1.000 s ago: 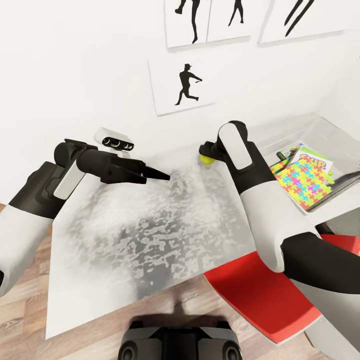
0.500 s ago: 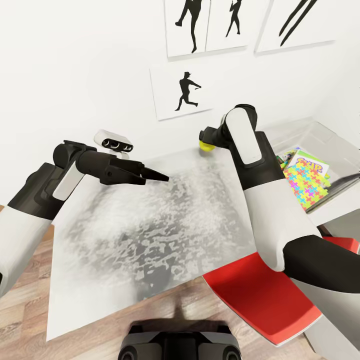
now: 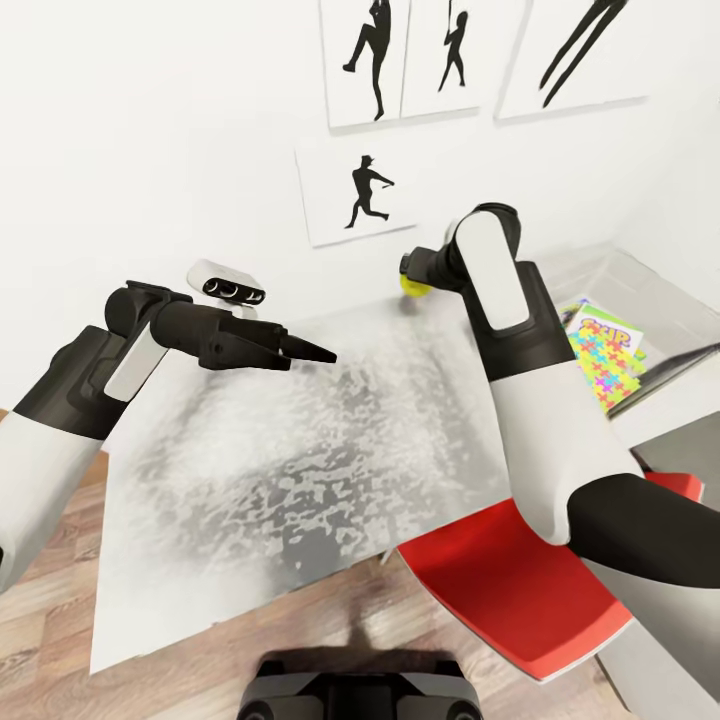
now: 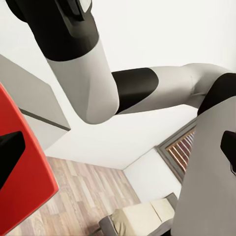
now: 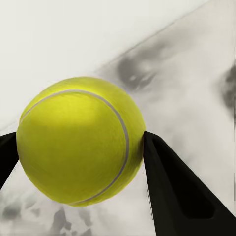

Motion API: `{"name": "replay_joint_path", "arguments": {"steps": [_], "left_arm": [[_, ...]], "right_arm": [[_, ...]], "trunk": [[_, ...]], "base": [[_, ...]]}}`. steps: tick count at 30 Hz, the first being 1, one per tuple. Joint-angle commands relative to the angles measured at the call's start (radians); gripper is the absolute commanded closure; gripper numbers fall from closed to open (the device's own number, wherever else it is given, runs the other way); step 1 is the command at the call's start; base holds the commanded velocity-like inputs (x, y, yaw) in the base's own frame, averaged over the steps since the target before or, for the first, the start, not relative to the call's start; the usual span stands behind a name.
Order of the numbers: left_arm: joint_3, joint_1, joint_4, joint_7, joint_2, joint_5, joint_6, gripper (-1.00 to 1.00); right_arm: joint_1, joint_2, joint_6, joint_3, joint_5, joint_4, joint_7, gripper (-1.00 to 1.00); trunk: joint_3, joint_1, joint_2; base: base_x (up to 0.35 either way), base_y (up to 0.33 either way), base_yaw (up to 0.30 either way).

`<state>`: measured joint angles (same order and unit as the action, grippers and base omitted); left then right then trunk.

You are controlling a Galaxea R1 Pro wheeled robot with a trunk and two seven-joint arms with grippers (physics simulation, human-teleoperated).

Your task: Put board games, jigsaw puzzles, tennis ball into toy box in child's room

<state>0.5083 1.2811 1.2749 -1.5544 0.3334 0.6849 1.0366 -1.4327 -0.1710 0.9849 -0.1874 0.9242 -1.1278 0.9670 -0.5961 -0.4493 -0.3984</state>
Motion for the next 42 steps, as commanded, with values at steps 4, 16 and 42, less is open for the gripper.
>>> {"name": "replay_joint_path", "arguments": {"steps": [4, 16, 42], "left_arm": [[0.003, 0.001, 0.0, -0.004, 0.001, 0.001, 0.011, -1.0], [0.004, 0.0, 0.0, -0.004, 0.0, -0.035, 0.011, -1.0], [0.006, -0.014, 0.0, -0.004, -0.003, -0.07, 0.011, -1.0]], "right_arm": [[0.0, 0.005, -0.004, 0.002, 0.011, -0.01, 0.014, 1.0], [-0.001, 0.054, -0.016, 0.011, 0.009, -0.013, 0.016, 1.0], [0.003, 0.094, -0.022, 0.011, 0.007, -0.004, 0.015, 1.0]], "trunk": [[0.005, -0.001, -0.002], [0.025, -0.001, -0.002], [0.068, -0.001, -0.002]], "base": [[0.0, 0.0, 0.0], [-0.002, 0.0, 0.0], [-0.057, -0.105, -0.082]]}}
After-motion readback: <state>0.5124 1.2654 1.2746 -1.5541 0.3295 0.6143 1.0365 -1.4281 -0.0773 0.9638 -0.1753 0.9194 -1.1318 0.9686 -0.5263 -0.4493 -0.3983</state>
